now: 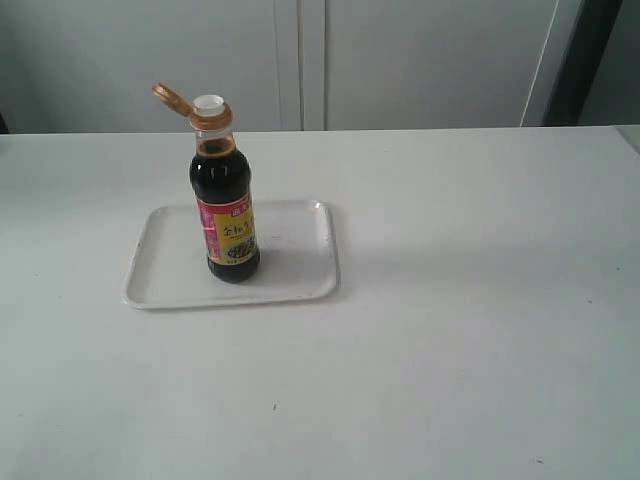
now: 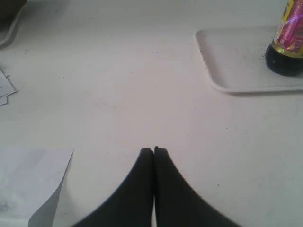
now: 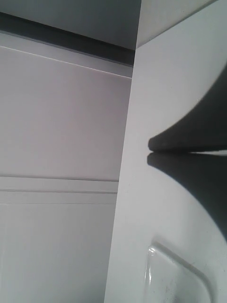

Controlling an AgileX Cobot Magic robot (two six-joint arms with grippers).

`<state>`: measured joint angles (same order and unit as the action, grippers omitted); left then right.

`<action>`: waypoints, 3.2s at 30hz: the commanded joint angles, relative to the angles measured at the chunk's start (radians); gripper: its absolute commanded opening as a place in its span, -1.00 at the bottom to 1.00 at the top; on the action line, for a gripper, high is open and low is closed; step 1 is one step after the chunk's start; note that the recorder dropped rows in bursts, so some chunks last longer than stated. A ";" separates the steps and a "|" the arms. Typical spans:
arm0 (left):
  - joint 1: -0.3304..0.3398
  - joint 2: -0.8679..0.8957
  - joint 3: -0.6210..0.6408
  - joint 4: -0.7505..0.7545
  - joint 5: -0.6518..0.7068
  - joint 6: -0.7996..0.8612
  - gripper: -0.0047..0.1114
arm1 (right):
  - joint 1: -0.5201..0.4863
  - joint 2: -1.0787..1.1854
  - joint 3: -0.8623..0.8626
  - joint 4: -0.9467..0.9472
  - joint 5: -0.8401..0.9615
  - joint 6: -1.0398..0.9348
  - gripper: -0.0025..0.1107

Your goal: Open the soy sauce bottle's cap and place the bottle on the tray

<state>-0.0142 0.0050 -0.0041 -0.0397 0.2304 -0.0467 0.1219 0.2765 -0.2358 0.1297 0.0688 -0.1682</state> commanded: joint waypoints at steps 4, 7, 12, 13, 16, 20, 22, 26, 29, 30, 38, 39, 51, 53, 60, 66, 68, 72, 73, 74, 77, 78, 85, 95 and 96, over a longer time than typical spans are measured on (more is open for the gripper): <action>0.002 -0.005 0.004 -0.012 -0.005 0.000 -0.92 | -0.003 -0.006 0.004 0.001 -0.004 0.007 -0.96; 0.002 -0.005 0.004 -0.012 -0.005 0.000 -0.92 | -0.003 -0.006 0.004 0.001 -0.004 0.007 -0.96; 0.002 -0.005 0.004 -0.012 -0.005 0.000 -0.92 | -0.003 -0.006 0.004 0.001 -0.004 0.007 -0.96; 0.002 -0.005 0.004 -0.012 -0.005 0.000 -0.92 | -0.003 -0.006 0.004 0.001 -0.004 0.007 -0.96; 0.002 -0.005 0.004 -0.012 -0.005 0.000 -0.92 | -0.003 -0.006 0.004 0.001 -0.004 0.007 -0.96; 0.002 -0.005 0.004 -0.012 -0.005 0.000 -0.92 | -0.003 -0.006 0.004 -0.014 -0.009 0.011 -0.96; 0.002 -0.005 0.004 -0.012 -0.005 0.000 -0.92 | -0.003 -0.006 0.004 -0.078 -0.009 0.060 -0.96; 0.002 -0.005 0.004 -0.012 -0.005 0.000 -0.92 | -0.003 -0.012 0.014 -0.108 -0.005 0.123 -0.96; 0.002 -0.005 0.004 -0.012 -0.005 0.000 -0.92 | -0.003 -0.059 0.054 -0.106 0.000 0.125 -0.96; 0.002 -0.005 0.004 -0.012 -0.005 0.000 -0.92 | -0.003 -0.085 0.073 -0.106 0.004 0.125 -0.96; 0.002 -0.005 0.004 -0.012 -0.005 0.000 -0.92 | -0.003 -0.277 0.160 -0.104 0.135 0.125 -0.96; 0.002 -0.005 0.004 -0.012 -0.005 0.000 -0.92 | -0.003 -0.277 0.167 -0.104 0.145 0.125 -0.96; 0.002 -0.005 0.004 -0.012 0.000 0.000 -0.92 | -0.003 -0.277 0.236 -0.104 0.137 0.125 -0.96; 0.002 -0.005 0.004 -0.012 0.000 0.000 -0.92 | -0.003 -0.277 0.236 -0.104 0.135 0.127 -0.96; 0.002 -0.005 0.004 -0.012 0.000 0.000 -0.92 | -0.003 -0.277 0.236 -0.108 0.162 0.127 -0.96; 0.002 -0.005 0.004 -0.012 0.002 0.000 -0.92 | -0.003 -0.277 0.236 -0.122 0.241 0.127 -0.96; 0.002 -0.005 0.004 -0.012 0.002 0.000 -0.92 | -0.003 -0.277 0.236 -0.122 0.241 0.127 -0.96; 0.002 -0.005 0.004 -0.012 0.002 0.000 -0.92 | -0.003 -0.277 0.236 -0.122 0.279 0.127 -0.96; 0.002 -0.005 0.004 -0.012 0.002 0.000 -0.92 | -0.003 -0.277 0.236 -0.122 0.279 0.127 -0.96; 0.002 -0.005 0.004 -0.012 0.002 0.000 -0.92 | -0.003 -0.277 0.236 -0.122 0.279 0.127 -0.96; 0.002 -0.005 0.004 -0.012 0.002 0.000 -0.92 | -0.003 -0.277 0.236 -0.122 0.279 0.127 -0.96; 0.002 -0.005 0.004 -0.012 0.002 0.000 -0.92 | -0.003 -0.277 0.236 -0.122 0.279 0.127 -0.96; 0.002 -0.005 0.004 -0.012 0.002 0.000 -0.92 | -0.003 -0.277 0.236 -0.122 0.279 0.127 -0.96; 0.002 -0.005 0.004 -0.012 0.002 0.000 -0.92 | -0.003 -0.277 0.236 -0.122 0.279 0.127 -0.96; 0.002 -0.005 0.004 -0.012 0.002 0.000 -0.92 | -0.003 -0.277 0.236 -0.122 0.279 0.127 -0.96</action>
<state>-0.0142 0.0050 -0.0041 -0.0397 0.2302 -0.0467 0.1219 0.0060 -0.0041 0.0181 0.3483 -0.0455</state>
